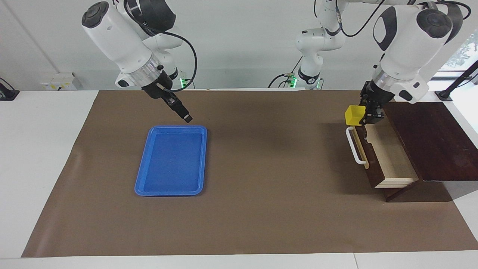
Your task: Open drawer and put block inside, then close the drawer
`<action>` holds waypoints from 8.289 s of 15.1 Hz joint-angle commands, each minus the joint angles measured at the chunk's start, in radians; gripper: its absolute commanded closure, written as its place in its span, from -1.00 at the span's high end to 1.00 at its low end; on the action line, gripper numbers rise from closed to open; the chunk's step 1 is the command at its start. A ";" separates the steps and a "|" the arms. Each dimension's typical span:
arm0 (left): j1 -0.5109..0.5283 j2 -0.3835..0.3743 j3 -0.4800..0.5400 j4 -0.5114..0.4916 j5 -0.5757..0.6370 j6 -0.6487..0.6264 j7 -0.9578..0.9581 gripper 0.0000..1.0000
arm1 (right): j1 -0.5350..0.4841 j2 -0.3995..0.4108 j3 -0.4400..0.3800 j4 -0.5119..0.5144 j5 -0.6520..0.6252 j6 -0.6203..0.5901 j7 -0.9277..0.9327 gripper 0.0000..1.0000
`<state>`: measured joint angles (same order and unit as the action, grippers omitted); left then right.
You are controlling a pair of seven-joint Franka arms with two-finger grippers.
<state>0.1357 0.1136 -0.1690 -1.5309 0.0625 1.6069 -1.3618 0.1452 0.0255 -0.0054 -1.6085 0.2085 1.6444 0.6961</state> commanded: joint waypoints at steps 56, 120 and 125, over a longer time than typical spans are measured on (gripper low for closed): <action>-0.056 -0.017 -0.020 -0.353 -0.001 0.383 -0.185 1.00 | -0.243 -0.090 0.045 -0.016 -0.241 -0.179 -0.684 1.00; 0.125 -0.178 -0.033 -0.181 -0.151 0.127 0.816 1.00 | -0.243 -0.090 0.045 -0.013 -0.236 -0.181 -0.685 1.00; 0.124 -0.236 -0.035 -0.184 -0.148 0.088 1.218 1.00 | -0.254 -0.088 0.045 -0.010 -0.236 -0.181 -0.698 1.00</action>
<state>0.2660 -0.0904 -0.2131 -1.7101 -0.0699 1.7227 -0.2816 -0.0994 -0.0554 0.0385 -1.6181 -0.0259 1.4552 0.0098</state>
